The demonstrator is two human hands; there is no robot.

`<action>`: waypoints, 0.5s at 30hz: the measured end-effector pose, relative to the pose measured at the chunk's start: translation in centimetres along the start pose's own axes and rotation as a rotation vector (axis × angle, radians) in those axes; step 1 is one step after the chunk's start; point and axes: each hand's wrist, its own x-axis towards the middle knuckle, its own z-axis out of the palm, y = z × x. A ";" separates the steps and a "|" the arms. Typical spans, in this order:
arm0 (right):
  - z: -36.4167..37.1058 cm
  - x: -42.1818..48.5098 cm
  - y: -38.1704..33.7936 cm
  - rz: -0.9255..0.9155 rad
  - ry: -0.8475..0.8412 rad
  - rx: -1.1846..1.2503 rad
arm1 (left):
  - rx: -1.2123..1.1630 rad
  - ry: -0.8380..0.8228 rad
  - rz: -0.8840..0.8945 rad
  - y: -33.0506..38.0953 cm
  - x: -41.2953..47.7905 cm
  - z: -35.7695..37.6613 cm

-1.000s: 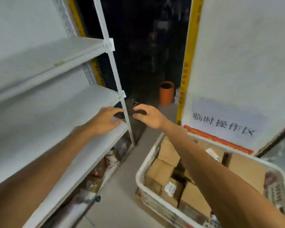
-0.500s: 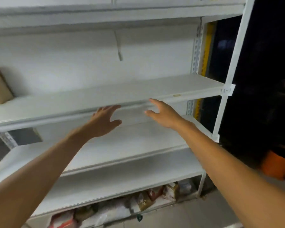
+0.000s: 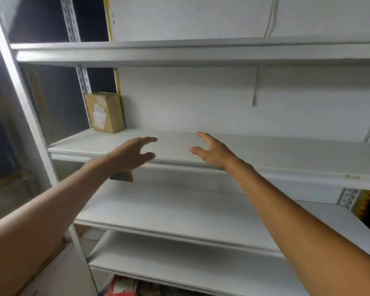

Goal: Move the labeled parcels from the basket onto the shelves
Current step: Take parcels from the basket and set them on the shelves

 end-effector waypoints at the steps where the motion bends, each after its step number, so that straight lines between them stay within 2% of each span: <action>1: 1.2 1.2 -0.9 -0.015 -0.010 0.001 | 0.010 -0.002 -0.017 -1.5 0.0 -0.7; 8: 8.6 9.4 -4.9 -0.108 -0.081 0.032 | -0.006 0.039 -0.142 -10.7 1.7 -3.1; 15: 12.7 19.3 -5.1 -0.157 -0.154 0.031 | -0.119 0.067 -0.247 -17.5 6.6 -2.2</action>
